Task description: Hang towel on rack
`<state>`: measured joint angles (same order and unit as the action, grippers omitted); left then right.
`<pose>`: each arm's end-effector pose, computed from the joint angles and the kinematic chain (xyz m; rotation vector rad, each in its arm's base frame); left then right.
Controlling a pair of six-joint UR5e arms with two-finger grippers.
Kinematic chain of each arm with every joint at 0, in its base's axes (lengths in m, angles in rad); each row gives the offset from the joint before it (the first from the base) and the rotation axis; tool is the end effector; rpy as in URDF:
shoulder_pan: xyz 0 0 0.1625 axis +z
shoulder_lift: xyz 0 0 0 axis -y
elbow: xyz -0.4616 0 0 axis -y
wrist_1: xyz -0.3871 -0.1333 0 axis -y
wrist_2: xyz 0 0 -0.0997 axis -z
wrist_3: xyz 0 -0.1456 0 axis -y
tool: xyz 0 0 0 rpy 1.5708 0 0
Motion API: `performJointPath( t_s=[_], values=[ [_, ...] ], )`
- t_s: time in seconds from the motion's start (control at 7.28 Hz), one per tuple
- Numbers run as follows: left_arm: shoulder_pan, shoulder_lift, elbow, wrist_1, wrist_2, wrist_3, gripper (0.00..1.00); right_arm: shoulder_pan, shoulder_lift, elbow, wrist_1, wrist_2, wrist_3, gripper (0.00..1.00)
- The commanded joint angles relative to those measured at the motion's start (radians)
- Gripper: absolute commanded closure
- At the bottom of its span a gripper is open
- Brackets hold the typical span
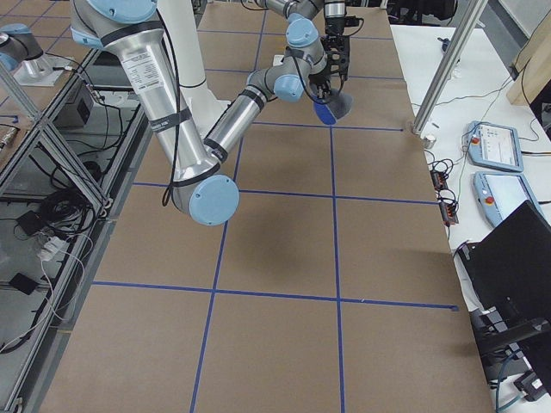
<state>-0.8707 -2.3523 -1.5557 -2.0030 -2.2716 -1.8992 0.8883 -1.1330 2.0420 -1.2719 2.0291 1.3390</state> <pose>0.4492 -0.5943 0.1693 -0.2868 1.2816 -0.6071 -0.3193 -0.5021 0.2283 0.2904 -1.2179 0.2923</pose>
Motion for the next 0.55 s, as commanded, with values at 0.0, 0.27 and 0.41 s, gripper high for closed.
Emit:
performJointPath(
  t_s=[0.0, 0.27, 0.41],
  values=[
    [0.021, -0.062, 0.04, -0.013, 0.006, -0.031, 0.01, -0.092, 0.001, 0.061, 0.003, -0.067, 0.005, 1.0],
    [0.022, -0.065, 0.054, -0.034, 0.006, -0.031, 0.01, -0.202, -0.001, 0.113, 0.003, -0.175, 0.006, 1.0],
    [0.032, -0.067, 0.054, -0.036, 0.006, -0.031, 0.01, -0.228, 0.001, 0.116, 0.003, -0.209, 0.011, 1.0]
  ],
)
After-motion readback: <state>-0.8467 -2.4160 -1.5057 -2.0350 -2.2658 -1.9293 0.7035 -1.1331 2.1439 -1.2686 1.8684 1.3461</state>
